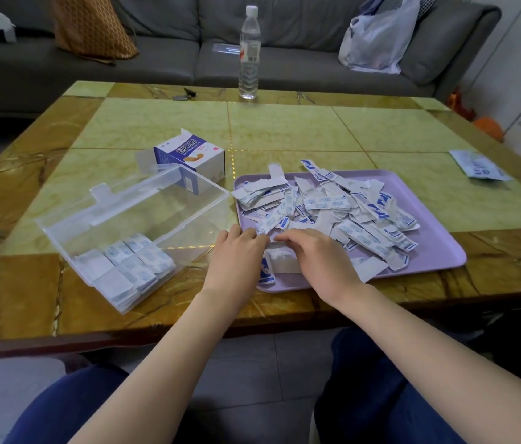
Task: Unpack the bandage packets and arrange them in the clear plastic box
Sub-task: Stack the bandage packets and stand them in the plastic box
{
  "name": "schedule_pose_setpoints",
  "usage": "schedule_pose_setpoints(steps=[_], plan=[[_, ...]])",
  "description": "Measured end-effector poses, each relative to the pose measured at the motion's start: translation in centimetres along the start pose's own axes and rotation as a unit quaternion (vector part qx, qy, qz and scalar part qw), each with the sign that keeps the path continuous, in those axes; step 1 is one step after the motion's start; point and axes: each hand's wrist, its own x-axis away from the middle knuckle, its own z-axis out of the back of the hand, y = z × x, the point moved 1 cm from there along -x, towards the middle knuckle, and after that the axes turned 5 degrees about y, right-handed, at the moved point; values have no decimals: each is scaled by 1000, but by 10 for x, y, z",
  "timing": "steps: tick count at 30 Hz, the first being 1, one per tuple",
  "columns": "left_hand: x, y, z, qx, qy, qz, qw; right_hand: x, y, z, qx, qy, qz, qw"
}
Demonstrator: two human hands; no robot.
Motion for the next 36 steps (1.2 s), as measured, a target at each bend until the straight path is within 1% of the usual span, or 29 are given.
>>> schedule_pose_setpoints(steps=[2,5,8,10,12,14,15,19,21,23,25,27,29,31,33,36], plan=[[2,0,8,36,28,19,999,-1,-2,1,-4,25,23,999],[5,-3,20,69,81,38,994,1,-5,3,-40,-15,6,999],[9,-10,28,72,97,52,991,2,-11,5,-73,-24,14,997],[12,-15,33,66,117,59,989,0,-18,7,-113,-14,20,993],[14,-22,38,80,152,60,983,-3,-24,10,-131,-3,31,991],[17,-30,40,109,208,42,971,-7,-31,14,-110,25,62,992],[19,-34,42,121,220,33,967,-10,-35,17,-91,41,79,992],[29,-51,49,132,228,22,964,-25,-53,18,-44,68,140,987],[33,-57,53,127,241,31,962,-30,-63,17,-53,58,153,985],[38,-63,58,127,250,55,958,-36,-71,17,-69,28,149,986],[43,-66,64,139,256,84,953,-47,-77,21,-76,11,137,988],[50,-70,68,148,252,113,950,-62,-82,27,-91,26,112,989],[56,-77,71,123,247,134,952,-77,-85,31,-119,50,74,989],[64,-84,72,89,211,158,961,-90,-91,29,-141,53,37,988],[69,-90,73,77,175,174,966,-101,-98,19,-144,28,16,989],[76,-96,75,106,164,168,966,-115,-111,-3,-122,-52,-5,991]])
